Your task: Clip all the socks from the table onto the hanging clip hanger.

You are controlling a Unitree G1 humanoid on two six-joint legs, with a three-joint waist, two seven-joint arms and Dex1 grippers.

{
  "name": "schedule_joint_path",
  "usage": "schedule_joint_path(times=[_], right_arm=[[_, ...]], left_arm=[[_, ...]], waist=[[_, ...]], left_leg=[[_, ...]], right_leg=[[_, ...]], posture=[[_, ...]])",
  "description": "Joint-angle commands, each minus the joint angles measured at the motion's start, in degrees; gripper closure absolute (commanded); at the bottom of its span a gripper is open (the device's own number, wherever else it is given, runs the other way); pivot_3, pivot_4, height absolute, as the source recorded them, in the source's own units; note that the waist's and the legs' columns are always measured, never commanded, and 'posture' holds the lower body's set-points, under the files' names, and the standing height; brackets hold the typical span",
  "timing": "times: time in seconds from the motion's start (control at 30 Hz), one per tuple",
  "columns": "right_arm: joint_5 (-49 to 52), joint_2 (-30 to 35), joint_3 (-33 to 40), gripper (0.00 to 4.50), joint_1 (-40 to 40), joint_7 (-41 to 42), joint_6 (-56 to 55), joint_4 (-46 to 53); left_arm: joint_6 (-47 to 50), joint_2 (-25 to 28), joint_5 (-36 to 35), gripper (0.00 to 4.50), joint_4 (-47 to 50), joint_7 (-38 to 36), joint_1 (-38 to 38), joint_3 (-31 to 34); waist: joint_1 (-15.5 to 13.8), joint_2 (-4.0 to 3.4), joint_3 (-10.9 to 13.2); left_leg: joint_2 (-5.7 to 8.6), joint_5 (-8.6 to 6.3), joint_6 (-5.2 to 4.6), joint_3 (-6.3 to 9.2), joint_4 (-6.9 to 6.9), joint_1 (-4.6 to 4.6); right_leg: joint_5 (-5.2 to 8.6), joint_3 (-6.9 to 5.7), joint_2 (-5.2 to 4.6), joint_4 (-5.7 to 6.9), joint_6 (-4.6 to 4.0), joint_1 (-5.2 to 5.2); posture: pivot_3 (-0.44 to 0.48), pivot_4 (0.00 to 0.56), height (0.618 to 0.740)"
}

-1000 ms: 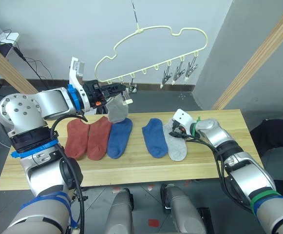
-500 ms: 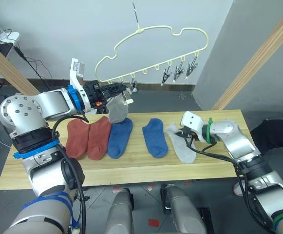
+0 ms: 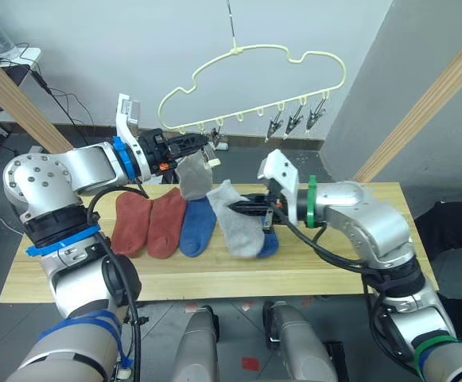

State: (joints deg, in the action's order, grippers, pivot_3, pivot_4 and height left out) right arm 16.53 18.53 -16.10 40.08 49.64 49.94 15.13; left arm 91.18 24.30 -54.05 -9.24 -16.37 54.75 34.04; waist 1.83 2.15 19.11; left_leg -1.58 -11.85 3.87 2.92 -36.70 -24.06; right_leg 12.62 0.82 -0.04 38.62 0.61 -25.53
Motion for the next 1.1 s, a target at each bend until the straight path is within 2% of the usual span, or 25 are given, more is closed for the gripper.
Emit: schedule_joint_path(times=[0.03, 0.37, 0.57, 1.1], right_arm=[[-1.35, 0.04, -1.11, 4.46, 2.07, -1.04, -4.16, -0.59], [-3.31, -0.49, -3.34, 4.46, 4.67, -1.85, -9.98, -5.14], [-3.25, -2.40, -2.98, 4.46, 6.31, -2.88, -10.23, -7.00], [-5.54, -2.61, -3.12, 4.46, 7.95, -2.86, -12.73, -11.26]], left_arm=[[1.32, 0.03, -0.55, 4.50, 0.33, 0.41, -0.09, -0.36], [1.32, -0.18, -0.79, 4.50, 0.81, 0.60, -0.49, -0.63], [1.32, -0.01, -0.97, 4.50, 0.81, 0.73, -0.49, -0.95], [1.32, -0.30, -0.68, 4.50, 0.50, 0.64, 0.08, -0.99]], waist=[[0.00, 0.00, 0.00], [0.01, 0.00, 0.00], [0.09, 0.00, 0.00], [0.03, 0.00, 0.00]], left_leg=[[0.00, 0.00, 0.00, 0.00, 0.01, -0.01], [-0.03, 0.00, 0.00, -0.01, 0.05, -0.01], [-0.04, 0.00, 0.00, -0.01, 0.06, -0.01], [-0.04, 0.00, 0.00, 0.00, 0.11, -0.01]], right_leg=[[0.00, -0.01, 0.00, 0.00, 0.00, -0.01], [0.00, 0.00, 0.03, -0.01, 0.00, -0.03], [0.00, 0.00, 0.03, -0.03, 0.00, -0.03], [0.00, 0.00, 0.03, -0.06, 0.00, -0.04]], posture=[[0.015, 0.300, 0.740], [0.022, 0.311, 0.740], [0.020, 0.313, 0.740], [0.018, 0.313, 0.740]])
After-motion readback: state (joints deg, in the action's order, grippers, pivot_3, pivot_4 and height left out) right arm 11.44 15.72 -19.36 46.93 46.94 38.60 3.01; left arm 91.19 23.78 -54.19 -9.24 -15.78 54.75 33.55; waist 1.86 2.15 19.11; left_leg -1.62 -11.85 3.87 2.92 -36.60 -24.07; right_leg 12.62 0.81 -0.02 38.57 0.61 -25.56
